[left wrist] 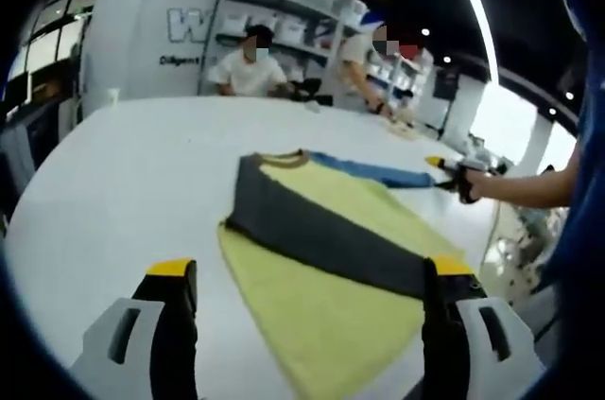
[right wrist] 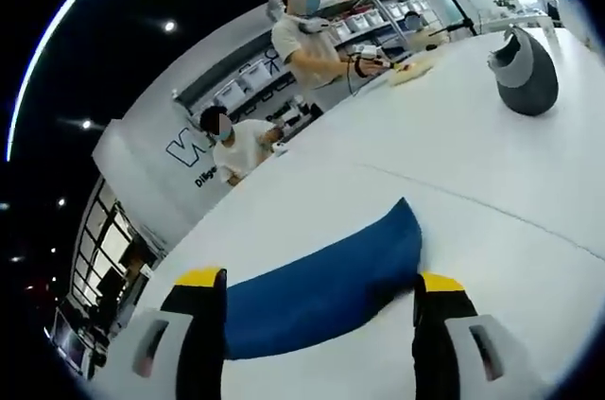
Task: Fold the garment on the visible template until the final outline fits inside the template.
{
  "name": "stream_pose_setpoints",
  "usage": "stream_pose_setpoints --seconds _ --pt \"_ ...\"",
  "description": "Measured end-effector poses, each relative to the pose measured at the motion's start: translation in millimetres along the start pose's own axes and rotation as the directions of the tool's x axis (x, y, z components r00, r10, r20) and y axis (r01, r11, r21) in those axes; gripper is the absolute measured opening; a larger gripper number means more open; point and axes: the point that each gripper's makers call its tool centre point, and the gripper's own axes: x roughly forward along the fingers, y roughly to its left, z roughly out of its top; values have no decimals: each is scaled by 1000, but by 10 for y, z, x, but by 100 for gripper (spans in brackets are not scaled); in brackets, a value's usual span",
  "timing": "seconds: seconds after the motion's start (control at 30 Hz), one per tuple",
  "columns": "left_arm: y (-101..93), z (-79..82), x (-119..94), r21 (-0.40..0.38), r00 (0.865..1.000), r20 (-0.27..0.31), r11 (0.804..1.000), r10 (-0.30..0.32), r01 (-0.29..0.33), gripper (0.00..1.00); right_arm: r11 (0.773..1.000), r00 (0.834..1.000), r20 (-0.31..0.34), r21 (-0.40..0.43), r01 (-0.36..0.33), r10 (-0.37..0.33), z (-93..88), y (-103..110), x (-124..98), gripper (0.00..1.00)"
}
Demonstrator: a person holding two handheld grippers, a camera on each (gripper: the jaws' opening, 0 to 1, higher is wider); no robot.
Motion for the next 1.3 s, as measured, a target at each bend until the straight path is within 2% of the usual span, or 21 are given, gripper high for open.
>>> stream_pose_setpoints --seconds 0.1,0.27,0.37,0.43,0.57,0.6,0.7,0.73,0.8,0.93,1.03,1.1,1.23,1.3 --pt "-23 -13 -5 7 1000 -5 1000 -3 3 97 999 1000 -5 11 -30 31 -83 122 -4 76" --pt "-30 -51 -9 16 1000 -16 1000 2 -2 96 1000 1000 9 9 -28 28 -19 113 37 73" --pt "-10 -66 -16 14 1000 -17 1000 4 -3 96 998 998 56 58 12 -16 101 -1 63 73" --pt "-7 -62 -24 13 1000 -13 1000 7 -7 96 998 997 73 58 28 -32 138 -33 40 73" --pt "36 -91 -38 9 1000 -16 1000 15 -15 96 997 996 67 51 61 -64 157 -126 40 60" --pt "45 -102 -39 8 1000 -17 1000 16 -16 95 995 994 67 66 79 -83 157 -183 40 52" --pt "31 -121 -36 10 1000 -26 1000 16 -16 95 995 995 63 71 75 -80 145 -181 18 24" --pt "28 -122 -35 11 1000 -27 1000 15 -15 95 995 995 62 72 76 -80 148 -204 23 19" --pt "9 -121 -31 10 1000 -26 1000 12 -11 95 992 991 67 62 110 -114 154 -274 1 17" --pt "-34 -99 -24 9 1000 -22 1000 9 -9 95 988 988 70 80 129 -135 183 -365 -5 20" --pt "-53 -92 -16 11 1000 -21 1000 10 -10 95 985 984 85 89 147 -154 241 -444 -46 11" --pt "-57 -92 -17 13 1000 -21 1000 8 -8 95 984 982 100 87 153 -161 292 -480 -89 0" --pt "-64 -84 -24 14 1000 -16 1000 5 -5 95 984 983 85 82 158 -165 256 -488 -89 0" --pt "-55 -84 -29 12 1000 -11 1000 4 -4 94 986 983 98 76 149 -156 297 -453 -108 0"
